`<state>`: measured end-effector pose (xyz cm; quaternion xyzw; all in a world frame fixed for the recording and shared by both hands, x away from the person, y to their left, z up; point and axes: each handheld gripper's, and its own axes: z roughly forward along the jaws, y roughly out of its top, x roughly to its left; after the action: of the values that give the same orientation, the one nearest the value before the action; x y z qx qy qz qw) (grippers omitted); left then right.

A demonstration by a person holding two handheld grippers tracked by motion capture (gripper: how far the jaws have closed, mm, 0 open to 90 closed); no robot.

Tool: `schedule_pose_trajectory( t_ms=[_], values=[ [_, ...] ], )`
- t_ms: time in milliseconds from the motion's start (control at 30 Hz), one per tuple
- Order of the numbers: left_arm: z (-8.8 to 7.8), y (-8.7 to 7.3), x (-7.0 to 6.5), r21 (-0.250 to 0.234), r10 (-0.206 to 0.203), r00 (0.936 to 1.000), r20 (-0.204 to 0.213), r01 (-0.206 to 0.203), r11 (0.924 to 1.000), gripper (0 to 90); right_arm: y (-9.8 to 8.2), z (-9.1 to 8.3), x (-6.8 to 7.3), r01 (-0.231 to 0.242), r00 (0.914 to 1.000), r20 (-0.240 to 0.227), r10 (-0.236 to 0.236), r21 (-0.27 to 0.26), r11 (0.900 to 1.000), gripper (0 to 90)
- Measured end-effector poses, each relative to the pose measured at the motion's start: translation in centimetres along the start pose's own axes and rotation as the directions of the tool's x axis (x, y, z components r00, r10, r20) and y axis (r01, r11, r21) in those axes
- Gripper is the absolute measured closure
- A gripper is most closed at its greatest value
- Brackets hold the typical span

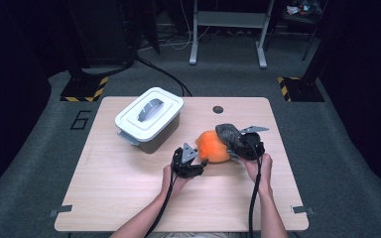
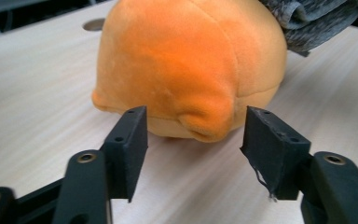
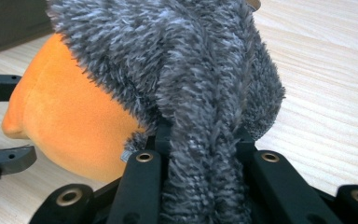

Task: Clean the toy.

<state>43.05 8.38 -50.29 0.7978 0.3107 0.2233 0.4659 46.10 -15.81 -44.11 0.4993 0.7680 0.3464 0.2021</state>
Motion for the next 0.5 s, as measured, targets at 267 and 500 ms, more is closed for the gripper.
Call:
schedule_pose_trajectory(
  t_ms=[267,500],
  values=[
    [1.1,0.0,-0.6,0.013,0.085,0.9963,-0.015,-0.085,0.9963,55.2,0.3,0.2,0.1,0.012,0.9999,0.007,-0.012,-0.001,1.0,72.4],
    [0.8,0.6,-0.1,0.007,0.008,0.9994,0.034,-0.009,0.9999,73.5,0.1,-1.0,-0.2,0.001,1.0,-0.007,-0.002,-0.039,0.999,72.6]
  ],
)
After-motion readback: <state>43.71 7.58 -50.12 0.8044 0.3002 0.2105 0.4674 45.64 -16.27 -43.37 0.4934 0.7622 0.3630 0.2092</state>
